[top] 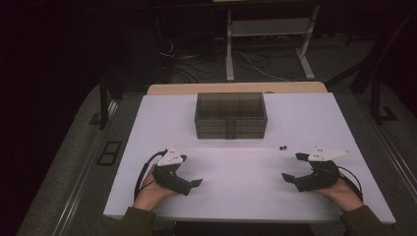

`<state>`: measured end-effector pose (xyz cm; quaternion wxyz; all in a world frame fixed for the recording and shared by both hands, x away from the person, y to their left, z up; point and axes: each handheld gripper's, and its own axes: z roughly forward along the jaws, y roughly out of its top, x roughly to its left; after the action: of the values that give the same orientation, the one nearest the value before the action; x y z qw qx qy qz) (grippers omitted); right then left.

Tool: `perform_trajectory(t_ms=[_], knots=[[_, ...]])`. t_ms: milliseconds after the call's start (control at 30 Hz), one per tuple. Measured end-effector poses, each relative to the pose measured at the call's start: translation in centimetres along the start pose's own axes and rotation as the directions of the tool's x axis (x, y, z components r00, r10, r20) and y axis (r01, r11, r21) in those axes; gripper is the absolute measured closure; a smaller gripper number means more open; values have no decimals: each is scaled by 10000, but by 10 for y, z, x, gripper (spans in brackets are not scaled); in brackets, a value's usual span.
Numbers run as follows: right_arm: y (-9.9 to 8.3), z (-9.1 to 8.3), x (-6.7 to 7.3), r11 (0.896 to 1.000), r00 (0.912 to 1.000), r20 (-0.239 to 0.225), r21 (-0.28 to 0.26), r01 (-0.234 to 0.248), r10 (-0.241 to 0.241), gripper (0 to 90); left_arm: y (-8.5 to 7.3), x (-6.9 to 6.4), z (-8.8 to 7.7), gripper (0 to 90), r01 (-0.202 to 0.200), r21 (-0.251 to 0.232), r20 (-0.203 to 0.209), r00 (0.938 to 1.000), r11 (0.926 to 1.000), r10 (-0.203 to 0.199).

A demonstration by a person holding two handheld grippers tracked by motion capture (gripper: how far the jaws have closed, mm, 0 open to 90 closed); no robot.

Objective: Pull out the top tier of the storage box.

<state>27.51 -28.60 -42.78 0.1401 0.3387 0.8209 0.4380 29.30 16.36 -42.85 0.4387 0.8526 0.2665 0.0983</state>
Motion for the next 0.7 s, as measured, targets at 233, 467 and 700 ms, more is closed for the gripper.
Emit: perform_trajectory(t_ms=[233,467,700], knots=[[-1,0,-1,10000,10000,-26,-19,-62,62,87,0,1,0,0,94,-16,0,10000,10000,-94],[-4,0,-1,9999,9996,-257,-17,-124,123,87,1,4,3,0,210,17,25,9998,9998,-210],[-4,0,-2,9997,9994,-259,-55,-237,236,87,2,6,2,0,291,-150,87,9995,9995,-290]])
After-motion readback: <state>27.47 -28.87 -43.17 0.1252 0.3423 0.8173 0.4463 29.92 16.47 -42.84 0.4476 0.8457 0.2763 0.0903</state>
